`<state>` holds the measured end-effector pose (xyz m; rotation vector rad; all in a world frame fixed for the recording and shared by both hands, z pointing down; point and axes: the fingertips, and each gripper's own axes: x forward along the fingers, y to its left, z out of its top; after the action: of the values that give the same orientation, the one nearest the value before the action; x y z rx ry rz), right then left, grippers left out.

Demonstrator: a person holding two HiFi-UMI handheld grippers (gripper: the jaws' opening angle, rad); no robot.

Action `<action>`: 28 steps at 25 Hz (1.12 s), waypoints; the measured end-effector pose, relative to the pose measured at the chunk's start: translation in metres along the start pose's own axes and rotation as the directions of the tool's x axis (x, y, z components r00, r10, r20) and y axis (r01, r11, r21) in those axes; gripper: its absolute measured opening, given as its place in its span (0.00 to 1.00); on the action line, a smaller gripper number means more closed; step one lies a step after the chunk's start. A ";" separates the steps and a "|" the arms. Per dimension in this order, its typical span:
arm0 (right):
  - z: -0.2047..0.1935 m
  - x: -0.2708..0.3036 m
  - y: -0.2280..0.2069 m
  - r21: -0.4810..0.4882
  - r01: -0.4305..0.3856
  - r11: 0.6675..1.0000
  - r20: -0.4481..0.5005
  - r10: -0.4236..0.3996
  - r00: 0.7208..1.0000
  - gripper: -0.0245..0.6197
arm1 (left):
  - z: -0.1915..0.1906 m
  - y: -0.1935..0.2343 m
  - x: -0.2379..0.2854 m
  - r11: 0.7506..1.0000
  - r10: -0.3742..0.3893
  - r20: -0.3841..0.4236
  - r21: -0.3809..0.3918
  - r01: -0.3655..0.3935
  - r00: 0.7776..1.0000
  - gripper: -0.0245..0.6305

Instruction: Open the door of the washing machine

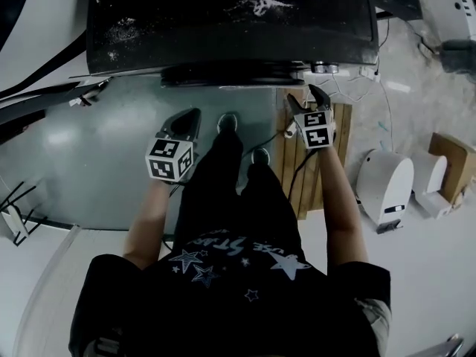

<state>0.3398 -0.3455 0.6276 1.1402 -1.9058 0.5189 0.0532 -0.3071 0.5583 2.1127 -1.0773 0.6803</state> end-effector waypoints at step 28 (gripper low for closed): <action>-0.003 0.032 -0.002 -0.283 -0.050 0.958 -0.012 0.049 0.999 0.29 | -0.042 -0.044 0.009 0.994 0.090 -0.002 -0.063 -0.090 0.996 0.05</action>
<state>0.3351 -0.3609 0.6552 0.9063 -1.9353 0.2629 0.0889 -0.2609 0.5773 2.0207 -1.1853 0.6794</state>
